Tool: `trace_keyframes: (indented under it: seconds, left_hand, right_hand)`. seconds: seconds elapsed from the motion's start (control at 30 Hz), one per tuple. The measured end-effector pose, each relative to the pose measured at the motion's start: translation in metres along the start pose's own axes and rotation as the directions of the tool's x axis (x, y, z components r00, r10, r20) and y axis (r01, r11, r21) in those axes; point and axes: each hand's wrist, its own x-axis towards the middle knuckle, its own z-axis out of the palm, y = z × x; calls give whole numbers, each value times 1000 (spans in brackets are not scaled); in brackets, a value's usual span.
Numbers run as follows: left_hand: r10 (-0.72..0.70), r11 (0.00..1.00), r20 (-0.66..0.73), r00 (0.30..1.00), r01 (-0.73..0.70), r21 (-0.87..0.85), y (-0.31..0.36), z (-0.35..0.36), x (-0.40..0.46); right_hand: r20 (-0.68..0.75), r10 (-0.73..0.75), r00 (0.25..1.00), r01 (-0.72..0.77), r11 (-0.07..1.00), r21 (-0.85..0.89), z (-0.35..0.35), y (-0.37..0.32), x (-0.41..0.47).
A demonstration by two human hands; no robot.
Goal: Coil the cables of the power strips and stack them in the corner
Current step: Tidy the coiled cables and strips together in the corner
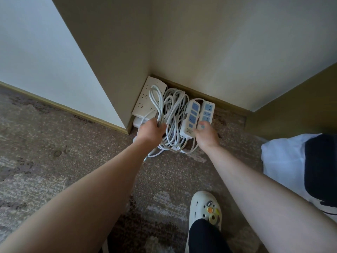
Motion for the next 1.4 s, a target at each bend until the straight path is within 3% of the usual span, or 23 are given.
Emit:
trace_keyframes:
  seconds: [0.23, 0.37, 0.53, 0.77, 1.0, 1.13, 1.2, 1.27, 1.33, 1.4]
  left_hand:
    - [-2, 991, 68, 998, -8, 137, -21, 17, 29]
    - [12, 975, 106, 994, -35, 221, -16, 16, 38]
    - [102, 944, 88, 991, -124, 306, 24, 18, 64]
    - [93, 852, -24, 995, -67, 519, 38, 69, 109]
    - [200, 823, -13, 980, -161, 545, -3, 94, 117]
    - [259, 881, 26, 966, -247, 403, -13, 86, 108]
    - [425, 825, 45, 904, -407, 393, -20, 79, 98]
    - [590, 702, 51, 806, -543, 461, -25, 73, 88]
    - [672, 563, 98, 734, -592, 576, -27, 72, 86]
    - [671, 481, 170, 722, -598, 641, -26, 75, 90]
  right_hand:
    - [122, 55, 991, -61, 997, 46, 39, 5, 45]
    - [98, 69, 993, -77, 994, 80, 46, 6, 54]
    - [-79, -20, 997, 14, 998, -68, 40, 21, 39]
    - [-73, -102, 992, 76, 953, -293, 39, 28, 56]
    - [-29, -153, 988, 132, 922, -365, 46, 40, 49]
    - [25, -122, 992, 123, 926, -356, 49, 42, 47]
    - [43, -100, 994, 108, 939, -327, 51, 42, 47]
    - [54, -88, 995, 99, 962, -253, 52, 44, 46]
    - [44, -83, 996, 89, 983, -158, 53, 46, 44]
    - [10, -86, 996, 87, 993, -79, 54, 47, 43]
